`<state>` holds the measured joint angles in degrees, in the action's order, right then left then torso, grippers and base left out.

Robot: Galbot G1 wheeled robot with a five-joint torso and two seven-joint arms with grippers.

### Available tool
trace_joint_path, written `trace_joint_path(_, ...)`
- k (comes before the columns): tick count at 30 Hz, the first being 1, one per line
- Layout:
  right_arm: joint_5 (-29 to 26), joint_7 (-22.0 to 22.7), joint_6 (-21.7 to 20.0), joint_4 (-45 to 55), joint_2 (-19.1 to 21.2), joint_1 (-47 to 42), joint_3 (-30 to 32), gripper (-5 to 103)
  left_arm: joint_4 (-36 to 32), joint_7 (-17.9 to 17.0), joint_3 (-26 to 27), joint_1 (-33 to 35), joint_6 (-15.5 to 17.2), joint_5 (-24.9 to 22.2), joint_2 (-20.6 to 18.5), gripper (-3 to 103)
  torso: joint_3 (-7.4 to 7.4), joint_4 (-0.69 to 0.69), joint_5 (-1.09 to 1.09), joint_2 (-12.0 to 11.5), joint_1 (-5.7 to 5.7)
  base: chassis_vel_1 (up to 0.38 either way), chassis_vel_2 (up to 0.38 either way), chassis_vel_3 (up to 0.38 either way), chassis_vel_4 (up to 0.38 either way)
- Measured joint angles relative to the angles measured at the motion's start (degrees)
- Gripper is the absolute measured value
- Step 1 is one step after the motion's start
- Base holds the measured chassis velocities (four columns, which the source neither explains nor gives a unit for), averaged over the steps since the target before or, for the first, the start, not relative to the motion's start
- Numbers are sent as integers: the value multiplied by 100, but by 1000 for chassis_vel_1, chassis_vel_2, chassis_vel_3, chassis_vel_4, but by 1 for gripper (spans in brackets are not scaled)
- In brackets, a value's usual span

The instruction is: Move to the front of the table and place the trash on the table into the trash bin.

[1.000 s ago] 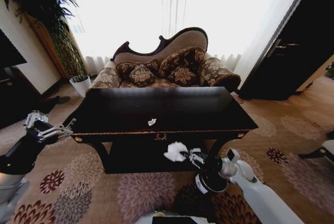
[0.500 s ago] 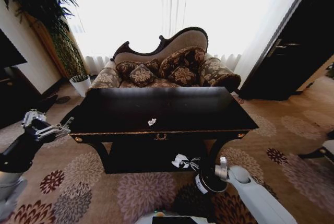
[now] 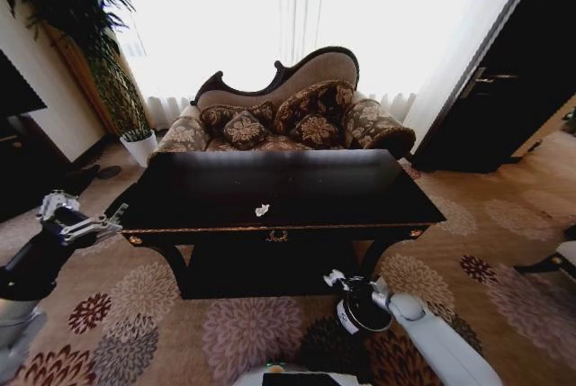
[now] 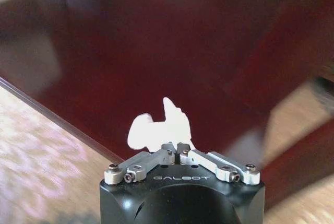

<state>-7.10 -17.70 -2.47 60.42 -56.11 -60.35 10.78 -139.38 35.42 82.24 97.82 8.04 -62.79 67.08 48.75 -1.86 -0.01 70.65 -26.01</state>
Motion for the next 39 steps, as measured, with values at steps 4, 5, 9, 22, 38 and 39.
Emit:
trace_joint_path(4, 318, 350, -109, -211, -47, 60, 27, 0, -18, 1, 42, 29, -2, -13, -1, 100, 0, -1, 0, 0, 0, 0, 0, 0, 0)
trace_joint_path(5, 395, 415, -158, -267, -55, 76, 50, 0, -27, 1, 47, 35, -2, -16, 0, 100, 0, 0, 0, 0, 0, 0, 0, 0, 0)
trace_joint_path(9, 645, 526, -261, -442, -54, 84, 130, 0, -50, 1, 49, 44, -3, -18, 17, 100, 0, 0, -1, 0, 0, 0, 0, 0, 0)
trace_joint_path(22, 1031, 730, -389, -848, -167, -15, 160, 1, -111, 1, 95, 114, -13, -51, 14, 100, 0, -1, 0, 0, 0, 0, 0, 0, 0)
trace_joint_path(38, 1004, 656, -494, -770, -110, -75, 205, 61, -138, 1, 116, 135, -16, -82, 15, 100, 0, -1, 0, 0, 0, 0, 0, 0, 0)
trace_joint_path(39, 1002, 654, -494, -751, -115, -77, 204, 66, -138, 1, 114, 134, -16, -81, 17, 100, 0, -1, -1, 0, 0, 0, 0, 0, 0)
